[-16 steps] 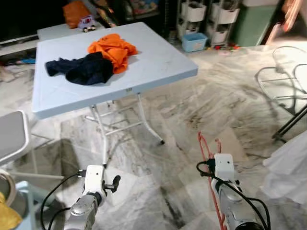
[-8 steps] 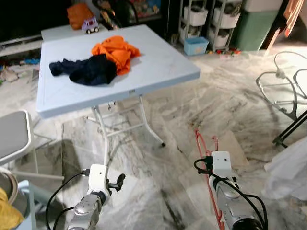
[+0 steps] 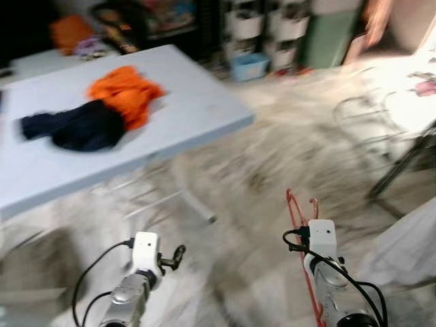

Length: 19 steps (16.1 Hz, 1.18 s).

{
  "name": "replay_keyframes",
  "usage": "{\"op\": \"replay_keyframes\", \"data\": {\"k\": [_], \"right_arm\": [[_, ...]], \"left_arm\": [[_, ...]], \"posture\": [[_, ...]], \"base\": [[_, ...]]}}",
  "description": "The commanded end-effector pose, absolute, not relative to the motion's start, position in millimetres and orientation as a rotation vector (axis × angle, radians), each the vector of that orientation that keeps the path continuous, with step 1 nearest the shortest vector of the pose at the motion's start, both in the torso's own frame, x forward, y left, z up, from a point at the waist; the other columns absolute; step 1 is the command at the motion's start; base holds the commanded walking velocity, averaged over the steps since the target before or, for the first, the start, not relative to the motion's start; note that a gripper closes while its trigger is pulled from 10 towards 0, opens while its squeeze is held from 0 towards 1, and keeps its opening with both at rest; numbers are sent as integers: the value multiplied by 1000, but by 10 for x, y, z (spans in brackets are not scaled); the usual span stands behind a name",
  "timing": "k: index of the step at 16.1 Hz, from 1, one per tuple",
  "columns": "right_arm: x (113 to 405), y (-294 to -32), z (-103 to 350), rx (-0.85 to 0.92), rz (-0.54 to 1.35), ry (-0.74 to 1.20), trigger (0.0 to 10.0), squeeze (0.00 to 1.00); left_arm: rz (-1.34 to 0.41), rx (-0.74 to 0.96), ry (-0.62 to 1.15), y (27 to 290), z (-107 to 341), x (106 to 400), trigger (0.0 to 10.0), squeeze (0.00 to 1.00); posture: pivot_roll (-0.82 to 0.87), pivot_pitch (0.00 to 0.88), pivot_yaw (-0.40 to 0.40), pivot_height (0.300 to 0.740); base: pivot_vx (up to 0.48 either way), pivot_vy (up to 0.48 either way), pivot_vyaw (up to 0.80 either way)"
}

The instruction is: Hang hanger

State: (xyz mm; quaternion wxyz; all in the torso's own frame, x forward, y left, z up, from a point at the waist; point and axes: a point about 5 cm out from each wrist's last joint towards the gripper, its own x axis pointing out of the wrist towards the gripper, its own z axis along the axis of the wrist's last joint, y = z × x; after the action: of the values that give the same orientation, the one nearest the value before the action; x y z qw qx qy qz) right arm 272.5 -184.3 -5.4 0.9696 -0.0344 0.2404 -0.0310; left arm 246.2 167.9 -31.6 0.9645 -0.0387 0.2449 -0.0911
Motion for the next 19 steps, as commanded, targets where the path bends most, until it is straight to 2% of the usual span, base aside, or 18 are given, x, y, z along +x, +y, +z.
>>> {"op": "replay_keyframes", "data": {"k": [1,9,11,14,16,19], "right_arm": [[2722,-1763,-65,-59,-41,483,10000,0],[2725,-1783,-57,-58,-51,465,10000,0],[2733,-1783,-47,-55,-51,460,10000,0],[2729,-1782,-48,-51,-58,458,10000,0],[2722,-1775,-54,-45,-61,462,10000,0],[2716,-1787,-58,-48,-64,461,10000,0]], "left_arm": [[-176,-59,490,1746,-302,2471,10000,0],[-193,-46,494,1734,-305,2471,10000,0],[-192,-45,495,1734,-303,2478,10000,0],[-202,-43,501,1705,-310,2477,10000,0],[-208,-44,503,1686,-318,2467,10000,0],[-207,-48,505,1682,-322,2464,10000,0]], "posture": [[-164,0,30,740],[-168,0,35,740],[-169,0,36,740],[-172,0,39,740],[-173,0,37,740],[-173,0,38,740]], "base": [[439,0,-800],[423,0,-800],[409,0,-569],[406,0,0],[412,0,-800],[360,306,-671]]}}
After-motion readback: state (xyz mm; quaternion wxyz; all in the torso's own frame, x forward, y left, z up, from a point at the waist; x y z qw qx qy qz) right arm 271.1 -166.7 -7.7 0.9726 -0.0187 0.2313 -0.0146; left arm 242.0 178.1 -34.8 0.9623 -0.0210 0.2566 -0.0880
